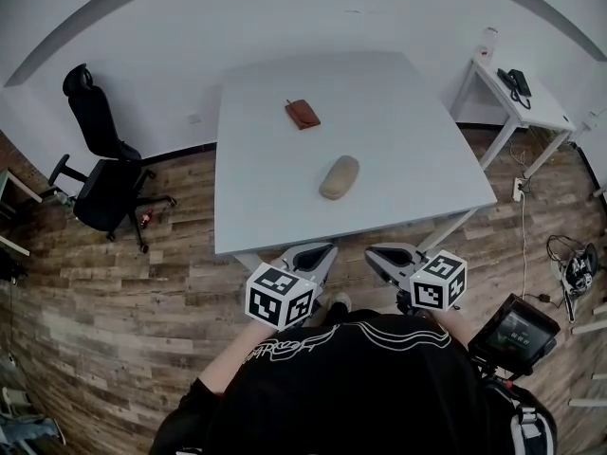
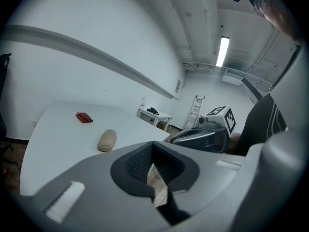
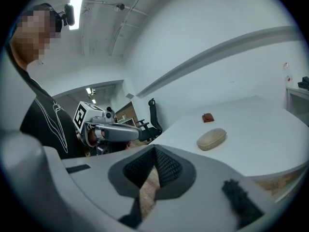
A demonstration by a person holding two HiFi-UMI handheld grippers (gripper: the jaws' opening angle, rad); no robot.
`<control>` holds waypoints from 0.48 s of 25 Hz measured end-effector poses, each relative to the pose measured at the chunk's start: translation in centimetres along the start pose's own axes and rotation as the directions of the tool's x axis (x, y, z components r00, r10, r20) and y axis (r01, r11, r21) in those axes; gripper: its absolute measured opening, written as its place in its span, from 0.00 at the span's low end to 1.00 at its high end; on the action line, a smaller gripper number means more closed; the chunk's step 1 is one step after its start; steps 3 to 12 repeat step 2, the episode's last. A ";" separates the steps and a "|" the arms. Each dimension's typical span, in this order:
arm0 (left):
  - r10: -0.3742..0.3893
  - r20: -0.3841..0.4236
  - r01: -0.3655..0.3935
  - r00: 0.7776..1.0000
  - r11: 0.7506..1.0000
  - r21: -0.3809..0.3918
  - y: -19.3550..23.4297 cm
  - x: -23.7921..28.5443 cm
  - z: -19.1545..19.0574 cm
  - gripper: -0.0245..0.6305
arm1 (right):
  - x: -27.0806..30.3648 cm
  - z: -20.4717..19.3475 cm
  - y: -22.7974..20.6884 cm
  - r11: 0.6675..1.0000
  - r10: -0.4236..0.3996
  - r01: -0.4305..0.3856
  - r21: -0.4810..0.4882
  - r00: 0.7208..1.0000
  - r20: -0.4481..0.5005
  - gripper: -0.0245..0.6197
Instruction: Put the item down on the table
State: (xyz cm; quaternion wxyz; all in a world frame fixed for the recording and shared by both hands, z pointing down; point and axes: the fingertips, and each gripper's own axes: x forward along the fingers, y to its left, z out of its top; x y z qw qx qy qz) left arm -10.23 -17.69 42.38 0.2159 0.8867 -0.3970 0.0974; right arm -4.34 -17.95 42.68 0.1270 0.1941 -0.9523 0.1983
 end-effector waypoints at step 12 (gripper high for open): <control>0.000 0.002 0.000 1.000 1.000 -0.002 0.1 0.0 0.0 0.05 | 0.1 0.2 0.0 1.000 0.003 -0.003 -0.004 1.000 0.002 0.05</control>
